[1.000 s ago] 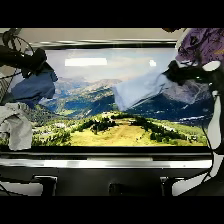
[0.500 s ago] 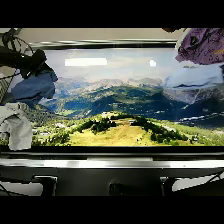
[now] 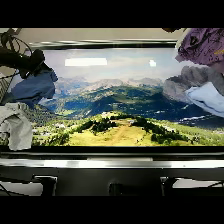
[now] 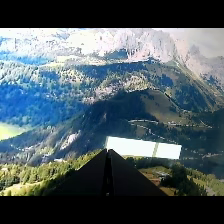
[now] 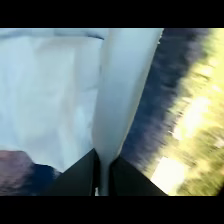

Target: Fold the clothes and pants, and hang the long-sleeved shirts on hangers.

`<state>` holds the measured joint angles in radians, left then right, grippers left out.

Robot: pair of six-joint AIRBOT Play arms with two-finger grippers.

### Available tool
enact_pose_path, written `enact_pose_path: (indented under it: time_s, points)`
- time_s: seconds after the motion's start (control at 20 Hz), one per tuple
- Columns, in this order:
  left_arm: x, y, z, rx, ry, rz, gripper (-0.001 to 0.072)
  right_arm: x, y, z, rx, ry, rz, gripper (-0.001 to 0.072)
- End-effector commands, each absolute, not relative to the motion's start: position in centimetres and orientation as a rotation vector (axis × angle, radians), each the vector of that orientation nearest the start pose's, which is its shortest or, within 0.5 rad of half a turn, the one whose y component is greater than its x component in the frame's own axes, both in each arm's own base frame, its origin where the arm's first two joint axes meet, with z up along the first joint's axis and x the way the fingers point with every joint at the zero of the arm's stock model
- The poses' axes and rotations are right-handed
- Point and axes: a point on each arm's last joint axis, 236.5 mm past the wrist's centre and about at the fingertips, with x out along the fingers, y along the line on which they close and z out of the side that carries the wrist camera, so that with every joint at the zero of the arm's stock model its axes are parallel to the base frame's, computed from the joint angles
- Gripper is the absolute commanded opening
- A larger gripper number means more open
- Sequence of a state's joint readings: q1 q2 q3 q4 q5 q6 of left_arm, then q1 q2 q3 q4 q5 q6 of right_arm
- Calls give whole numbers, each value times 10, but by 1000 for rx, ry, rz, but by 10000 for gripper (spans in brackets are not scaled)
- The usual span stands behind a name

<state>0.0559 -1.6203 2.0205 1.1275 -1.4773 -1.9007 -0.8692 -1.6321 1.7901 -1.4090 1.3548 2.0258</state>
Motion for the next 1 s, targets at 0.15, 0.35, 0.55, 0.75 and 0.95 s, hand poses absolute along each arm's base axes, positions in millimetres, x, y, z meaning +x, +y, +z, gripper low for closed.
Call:
enact_pose_path:
  time_s: [0.15,0.35,0.55,0.75,0.95]
  points:
    - [489,-73,170,-600,1102,-150,17,244,-307,13,986,1151,-1064,39]
    - [489,-73,171,-600,1102,-150,17,201,-286,-9,939,1266,-1129,39]
    - [489,-74,171,-600,1102,-151,17,166,-281,-23,856,1360,-1195,39]
    - [489,-75,171,-599,1103,-153,17,148,-281,-32,801,1420,-1227,40]
    - [489,-76,171,-598,1104,-155,18,143,-288,-29,752,1428,-1240,51]
